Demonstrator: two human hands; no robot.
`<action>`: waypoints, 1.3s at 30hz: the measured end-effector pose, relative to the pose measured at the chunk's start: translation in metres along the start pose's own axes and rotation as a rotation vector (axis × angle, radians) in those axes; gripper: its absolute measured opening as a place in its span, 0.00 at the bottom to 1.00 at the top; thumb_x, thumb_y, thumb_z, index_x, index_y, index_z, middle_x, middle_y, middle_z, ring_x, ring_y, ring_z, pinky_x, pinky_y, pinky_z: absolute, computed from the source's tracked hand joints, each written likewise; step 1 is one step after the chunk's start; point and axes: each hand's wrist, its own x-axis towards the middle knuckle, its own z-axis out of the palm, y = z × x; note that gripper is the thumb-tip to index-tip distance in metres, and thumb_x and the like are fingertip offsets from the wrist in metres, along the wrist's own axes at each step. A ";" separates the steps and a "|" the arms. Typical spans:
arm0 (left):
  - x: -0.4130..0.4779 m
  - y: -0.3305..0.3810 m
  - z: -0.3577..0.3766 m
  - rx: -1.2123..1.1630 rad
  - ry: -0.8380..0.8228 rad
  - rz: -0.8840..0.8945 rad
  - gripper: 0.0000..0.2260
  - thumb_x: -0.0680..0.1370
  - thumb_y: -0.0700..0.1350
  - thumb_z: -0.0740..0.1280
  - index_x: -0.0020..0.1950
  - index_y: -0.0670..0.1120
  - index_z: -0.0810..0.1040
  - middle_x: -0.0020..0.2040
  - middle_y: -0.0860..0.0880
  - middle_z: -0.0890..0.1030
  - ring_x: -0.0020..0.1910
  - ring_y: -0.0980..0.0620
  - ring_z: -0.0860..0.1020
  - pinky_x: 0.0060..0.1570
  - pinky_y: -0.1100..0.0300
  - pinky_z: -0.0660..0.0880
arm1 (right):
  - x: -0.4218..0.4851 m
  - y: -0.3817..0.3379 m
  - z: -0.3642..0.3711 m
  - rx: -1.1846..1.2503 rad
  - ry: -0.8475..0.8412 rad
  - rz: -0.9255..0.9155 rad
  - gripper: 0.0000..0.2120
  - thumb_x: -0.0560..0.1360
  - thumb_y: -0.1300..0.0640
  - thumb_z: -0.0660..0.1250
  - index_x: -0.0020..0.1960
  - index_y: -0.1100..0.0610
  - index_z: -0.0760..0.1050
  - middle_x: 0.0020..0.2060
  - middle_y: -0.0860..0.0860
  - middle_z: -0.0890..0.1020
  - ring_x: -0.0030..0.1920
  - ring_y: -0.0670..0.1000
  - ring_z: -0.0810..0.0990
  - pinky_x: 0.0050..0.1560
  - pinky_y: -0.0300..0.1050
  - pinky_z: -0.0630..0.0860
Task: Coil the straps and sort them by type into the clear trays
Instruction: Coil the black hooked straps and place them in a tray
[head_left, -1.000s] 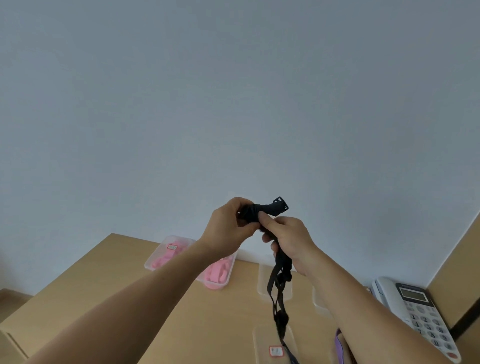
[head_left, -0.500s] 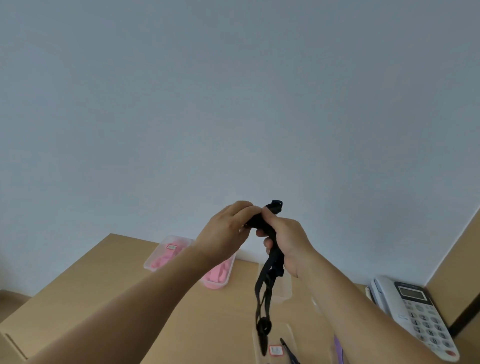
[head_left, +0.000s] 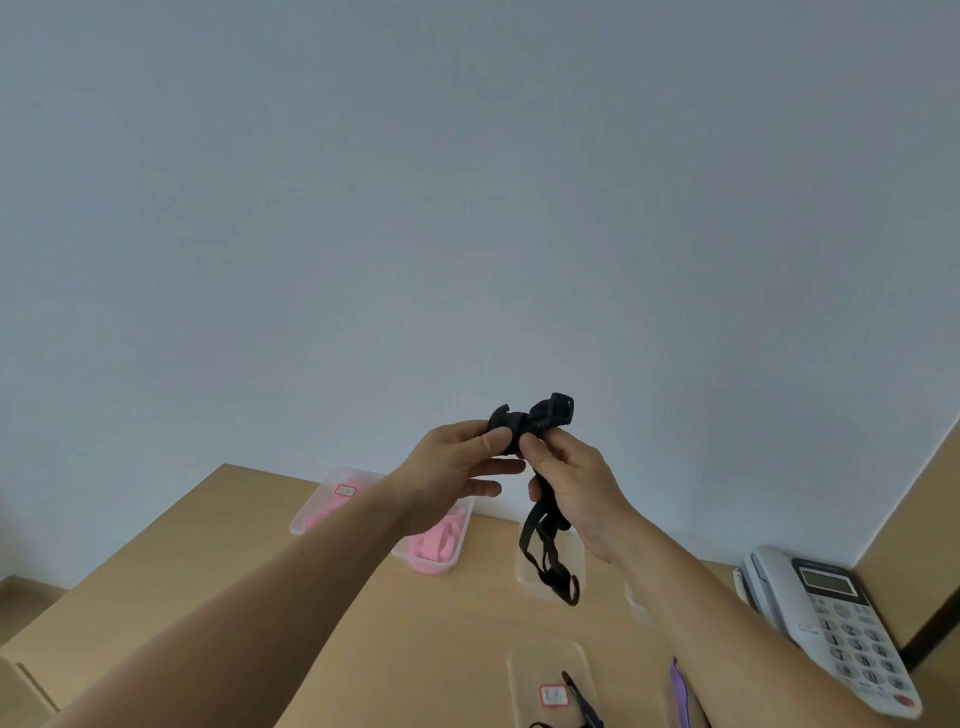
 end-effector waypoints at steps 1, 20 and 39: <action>0.000 -0.001 0.000 0.009 0.038 0.031 0.12 0.82 0.47 0.65 0.64 0.47 0.79 0.57 0.47 0.84 0.58 0.48 0.82 0.49 0.55 0.75 | 0.000 0.001 0.000 -0.028 0.021 0.010 0.07 0.80 0.49 0.64 0.51 0.47 0.81 0.32 0.46 0.79 0.29 0.46 0.75 0.29 0.34 0.69; 0.000 -0.024 0.003 1.260 0.410 1.127 0.24 0.67 0.27 0.74 0.59 0.42 0.75 0.52 0.41 0.82 0.41 0.42 0.82 0.32 0.53 0.80 | 0.003 -0.004 0.000 0.581 -0.039 0.414 0.18 0.76 0.45 0.69 0.55 0.58 0.82 0.43 0.59 0.84 0.27 0.48 0.70 0.34 0.41 0.70; -0.008 -0.008 0.000 0.223 0.083 0.112 0.15 0.77 0.39 0.71 0.63 0.43 0.76 0.46 0.42 0.85 0.38 0.48 0.81 0.38 0.57 0.76 | 0.000 0.008 -0.013 0.078 0.077 0.146 0.26 0.68 0.35 0.70 0.48 0.59 0.82 0.42 0.50 0.87 0.31 0.48 0.81 0.39 0.45 0.75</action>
